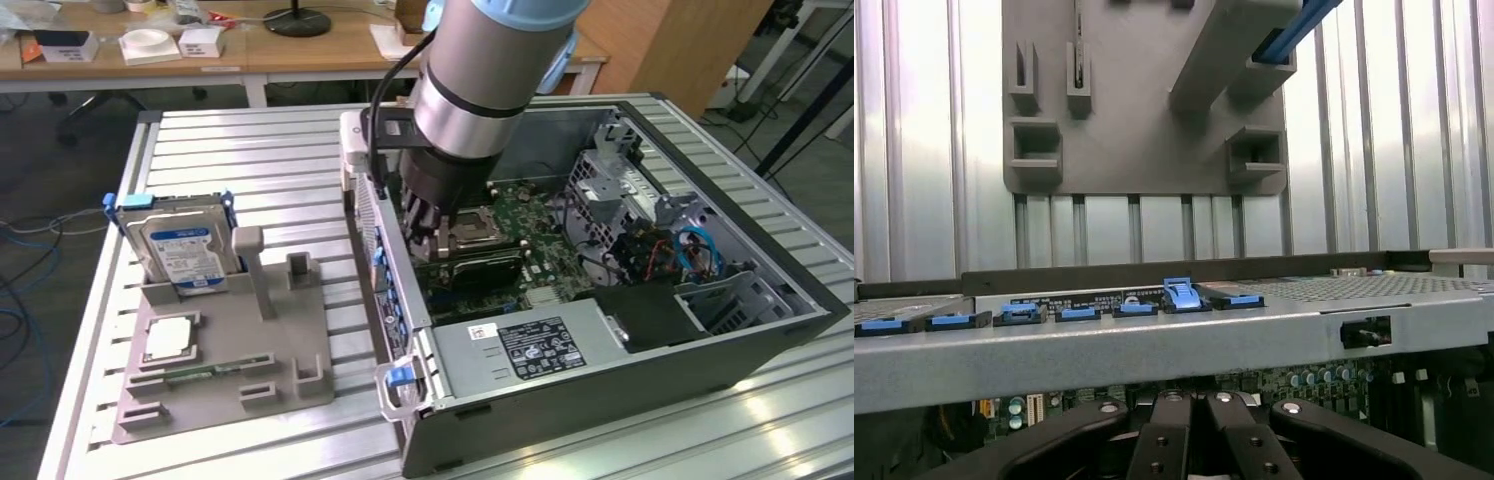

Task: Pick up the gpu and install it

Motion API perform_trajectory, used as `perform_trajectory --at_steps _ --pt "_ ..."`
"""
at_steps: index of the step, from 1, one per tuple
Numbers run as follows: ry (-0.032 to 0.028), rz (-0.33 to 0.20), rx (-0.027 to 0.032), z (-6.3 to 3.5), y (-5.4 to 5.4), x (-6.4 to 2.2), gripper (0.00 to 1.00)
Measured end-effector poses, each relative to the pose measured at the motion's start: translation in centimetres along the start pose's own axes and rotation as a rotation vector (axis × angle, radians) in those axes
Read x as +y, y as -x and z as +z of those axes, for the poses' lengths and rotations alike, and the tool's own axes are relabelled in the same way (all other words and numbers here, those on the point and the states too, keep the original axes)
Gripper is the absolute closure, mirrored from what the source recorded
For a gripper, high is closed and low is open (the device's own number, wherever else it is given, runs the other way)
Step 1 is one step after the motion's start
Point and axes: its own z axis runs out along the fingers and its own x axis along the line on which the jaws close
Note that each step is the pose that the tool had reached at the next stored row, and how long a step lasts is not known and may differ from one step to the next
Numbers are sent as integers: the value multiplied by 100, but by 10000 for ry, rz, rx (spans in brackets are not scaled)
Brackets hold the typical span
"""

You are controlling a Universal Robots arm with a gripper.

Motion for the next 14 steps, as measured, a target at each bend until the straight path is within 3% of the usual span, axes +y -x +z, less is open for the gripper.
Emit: perform_trajectory --at_steps 12,14 --pt "-2 39 -44 50 -17 -17 89" --pt "-8 31 -102 49 -15 -33 89"
